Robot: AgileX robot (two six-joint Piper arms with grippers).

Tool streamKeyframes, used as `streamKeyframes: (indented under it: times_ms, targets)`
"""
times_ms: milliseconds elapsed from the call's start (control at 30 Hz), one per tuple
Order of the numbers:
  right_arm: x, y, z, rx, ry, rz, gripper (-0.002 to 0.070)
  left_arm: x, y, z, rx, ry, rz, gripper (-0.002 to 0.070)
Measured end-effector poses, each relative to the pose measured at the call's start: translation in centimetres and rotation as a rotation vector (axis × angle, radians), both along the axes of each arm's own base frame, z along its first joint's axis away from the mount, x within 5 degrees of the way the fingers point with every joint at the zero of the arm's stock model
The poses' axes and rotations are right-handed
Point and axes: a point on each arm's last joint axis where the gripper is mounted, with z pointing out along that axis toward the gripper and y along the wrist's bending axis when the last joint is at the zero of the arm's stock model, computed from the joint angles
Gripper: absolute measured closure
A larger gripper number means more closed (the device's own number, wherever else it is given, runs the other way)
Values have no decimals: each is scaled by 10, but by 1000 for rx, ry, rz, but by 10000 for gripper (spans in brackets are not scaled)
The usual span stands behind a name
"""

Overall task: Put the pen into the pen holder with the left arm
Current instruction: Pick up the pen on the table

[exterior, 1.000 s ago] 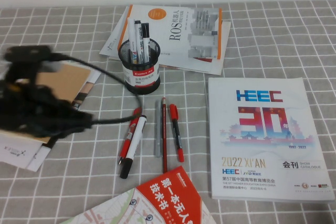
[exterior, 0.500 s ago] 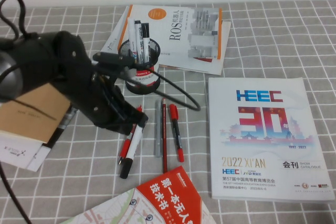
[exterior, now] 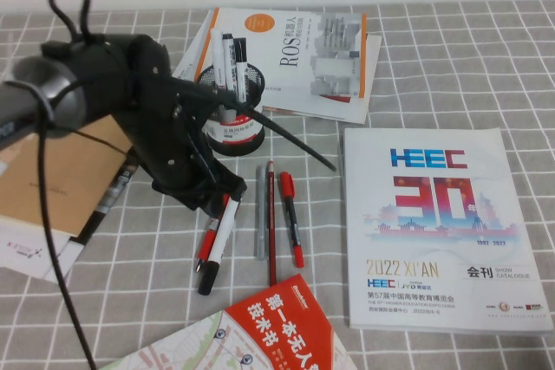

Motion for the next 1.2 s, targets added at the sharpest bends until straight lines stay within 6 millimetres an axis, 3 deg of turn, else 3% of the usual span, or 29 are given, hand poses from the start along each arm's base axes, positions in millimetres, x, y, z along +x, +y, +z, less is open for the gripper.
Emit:
streamKeyframes:
  times_ms: [633, 833, 933, 1033, 1200]
  targets:
    - [0, 0, 0, 0, 0, 0, 689, 14, -3, -38, 38, 20, 16, 433]
    - [0, 0, 0, 0, 0, 0, 689, 15, -3, -38, 42, 13, 13, 435]
    - [0, 0, 0, 0, 0, 0, 689, 14, -3, -38, 46, 23, 14, 494]
    - [0, 0, 0, 0, 0, 0, 689, 11, -2, -39, 57, 53, 10, 603]
    - [0, 0, 0, 0, 0, 0, 689, 8, -1, -38, 72, 90, 1, 608]
